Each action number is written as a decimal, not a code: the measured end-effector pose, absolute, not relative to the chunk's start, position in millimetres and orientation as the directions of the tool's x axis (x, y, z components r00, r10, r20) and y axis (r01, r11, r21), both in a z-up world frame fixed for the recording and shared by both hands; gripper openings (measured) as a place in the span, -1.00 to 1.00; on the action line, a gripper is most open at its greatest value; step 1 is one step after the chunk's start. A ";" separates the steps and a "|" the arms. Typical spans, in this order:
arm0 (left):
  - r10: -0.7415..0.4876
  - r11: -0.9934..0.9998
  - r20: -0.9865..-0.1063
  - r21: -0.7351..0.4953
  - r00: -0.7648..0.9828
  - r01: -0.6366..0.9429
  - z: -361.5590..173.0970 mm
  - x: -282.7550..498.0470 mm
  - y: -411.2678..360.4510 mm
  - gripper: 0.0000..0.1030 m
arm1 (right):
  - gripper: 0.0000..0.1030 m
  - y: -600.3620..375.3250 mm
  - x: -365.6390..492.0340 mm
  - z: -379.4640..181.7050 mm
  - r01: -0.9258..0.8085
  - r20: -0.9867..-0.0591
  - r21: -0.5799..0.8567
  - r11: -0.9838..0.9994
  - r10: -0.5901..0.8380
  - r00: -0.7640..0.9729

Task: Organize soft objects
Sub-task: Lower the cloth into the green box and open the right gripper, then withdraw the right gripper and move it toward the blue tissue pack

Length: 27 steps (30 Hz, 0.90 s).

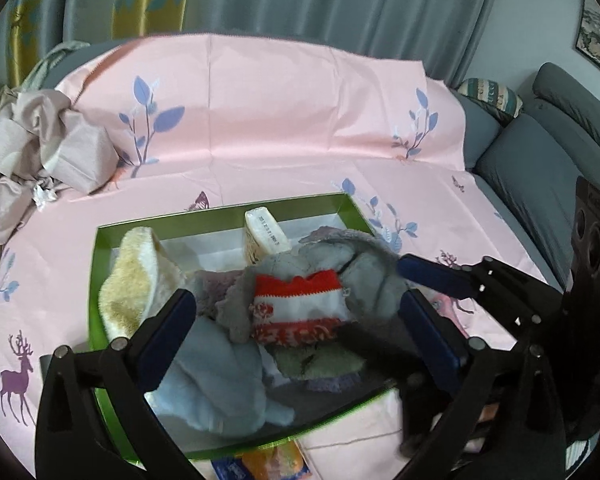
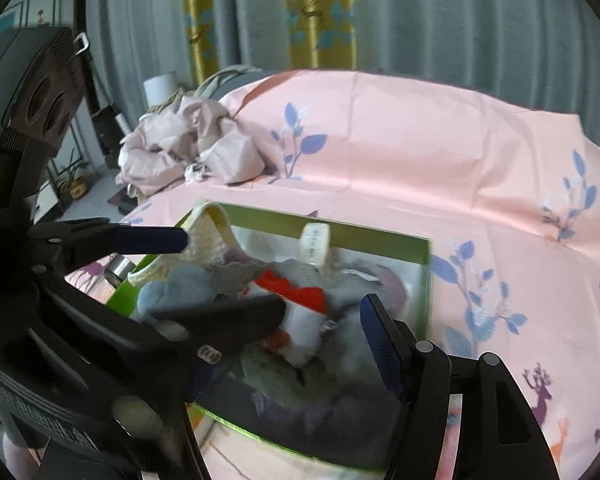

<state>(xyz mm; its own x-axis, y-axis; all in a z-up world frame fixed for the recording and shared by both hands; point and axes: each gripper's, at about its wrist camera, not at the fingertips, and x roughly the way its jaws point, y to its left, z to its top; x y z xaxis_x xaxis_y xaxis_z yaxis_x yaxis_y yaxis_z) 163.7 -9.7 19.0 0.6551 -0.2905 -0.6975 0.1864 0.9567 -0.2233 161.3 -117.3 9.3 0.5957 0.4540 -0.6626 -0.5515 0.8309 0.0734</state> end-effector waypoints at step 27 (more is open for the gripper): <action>-0.373 0.907 -0.669 -0.409 0.643 0.101 -5.8 28.7 41.3 0.98 | 0.37 -132.8 54.7 -20.1 -0.627 -0.721 0.095 0.773 0.488 0.493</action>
